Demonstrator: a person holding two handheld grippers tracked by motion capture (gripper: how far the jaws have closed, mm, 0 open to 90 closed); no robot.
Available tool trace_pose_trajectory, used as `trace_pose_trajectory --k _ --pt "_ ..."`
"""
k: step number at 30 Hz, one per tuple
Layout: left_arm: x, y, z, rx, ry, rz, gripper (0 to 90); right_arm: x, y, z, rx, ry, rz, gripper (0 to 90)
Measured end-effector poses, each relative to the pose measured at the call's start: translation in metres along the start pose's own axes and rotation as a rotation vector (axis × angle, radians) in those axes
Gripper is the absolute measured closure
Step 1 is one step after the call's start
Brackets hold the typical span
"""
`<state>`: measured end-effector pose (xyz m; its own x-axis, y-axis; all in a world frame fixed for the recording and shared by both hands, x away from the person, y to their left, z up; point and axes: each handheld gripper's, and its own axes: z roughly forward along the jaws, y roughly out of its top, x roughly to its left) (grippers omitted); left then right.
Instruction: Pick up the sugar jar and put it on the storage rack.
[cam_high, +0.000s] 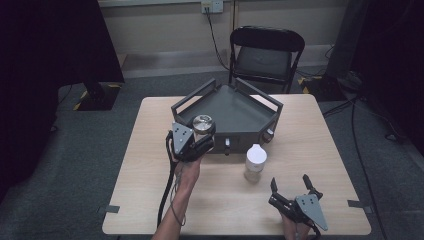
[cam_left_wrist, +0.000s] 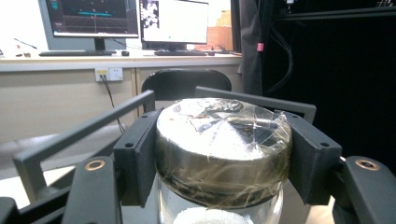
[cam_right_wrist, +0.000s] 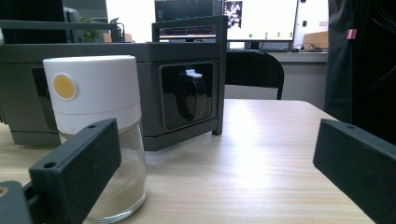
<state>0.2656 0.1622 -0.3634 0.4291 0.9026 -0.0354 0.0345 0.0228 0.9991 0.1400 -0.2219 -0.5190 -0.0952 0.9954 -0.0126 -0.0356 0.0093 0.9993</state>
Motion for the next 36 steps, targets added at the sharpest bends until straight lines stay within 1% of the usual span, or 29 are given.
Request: trace_pose_trajectory --k 2,6,9,12,13,14,17,19,20,22,24,25,26,27,28,29,30,32,36 --pt "-0.002 0.004 0.005 -0.001 0.006 0.006 35.1 0.0 0.0 0.0 -0.001 0.001 -0.001 0.0" --pt "-0.007 0.011 0.016 -0.005 0.033 0.007 35.1 -0.001 0.0 0.0 0.001 0.004 0.001 0.0" --pt "-0.009 0.014 0.028 -0.011 0.062 0.004 35.1 -0.001 0.0 0.0 0.001 0.003 0.001 0.0" --pt "-0.011 0.013 0.04 -0.013 0.084 0.001 35.1 -0.001 0.0 0.0 0.0 0.004 -0.001 0.0" --pt "-0.01 0.015 0.043 -0.005 0.086 0.004 35.0 -0.001 0.0 0.0 0.002 0.005 0.001 0.0" --pt "-0.01 0.014 0.046 -0.008 0.086 -0.002 35.1 -0.001 0.0 0.0 0.002 0.007 0.002 0.0" --pt "-0.01 0.014 0.055 -0.009 0.095 0.001 35.1 -0.001 0.0 0.0 0.0 0.008 0.0 0.0" --pt "-0.011 0.017 0.062 0.008 0.103 -0.007 35.0 -0.001 0.0 0.0 0.001 0.008 0.001 0.0" --pt "-0.011 0.019 0.065 0.02 0.105 0.001 35.0 -0.002 0.0 0.0 0.002 0.009 0.002 0.0" --pt "-0.01 0.018 0.07 0.024 0.109 0.003 35.1 -0.002 0.0 0.0 0.001 0.009 0.001 0.0" --pt "-0.005 0.016 0.076 0.036 0.101 -0.018 35.1 -0.002 0.0 0.0 0.002 0.009 0.002 0.0" --pt "-0.005 0.015 0.078 0.039 0.101 -0.02 35.0 -0.002 0.001 0.0 0.003 0.01 0.002 0.0" --pt "-0.004 0.012 0.079 0.04 0.1 -0.012 35.0 -0.002 0.001 0.0 0.004 0.01 0.002 0.0" --pt "-0.004 0.01 0.082 0.059 0.107 -0.002 35.1 -0.002 0.0 0.0 0.003 0.009 0.003 0.0" --pt "-0.004 0.01 0.082 0.059 0.107 -0.002 35.0 -0.002 0.0 0.0 0.003 0.009 0.003 0.0" --pt "-0.001 0.006 0.083 0.056 0.104 -0.017 35.1 -0.002 0.001 0.0 0.003 0.009 0.002 0.0" --pt "-0.001 0.006 0.083 0.056 0.104 -0.017 35.0 -0.002 0.001 0.0 0.003 0.009 0.002 0.0" --pt "-0.001 0.003 0.083 0.062 0.116 -0.033 35.0 -0.002 0.001 0.0 0.003 0.01 0.001 0.0" --pt "-0.001 0.003 0.083 0.075 0.114 -0.019 35.0 -0.003 0.002 0.001 0.009 0.016 0.001 0.0"
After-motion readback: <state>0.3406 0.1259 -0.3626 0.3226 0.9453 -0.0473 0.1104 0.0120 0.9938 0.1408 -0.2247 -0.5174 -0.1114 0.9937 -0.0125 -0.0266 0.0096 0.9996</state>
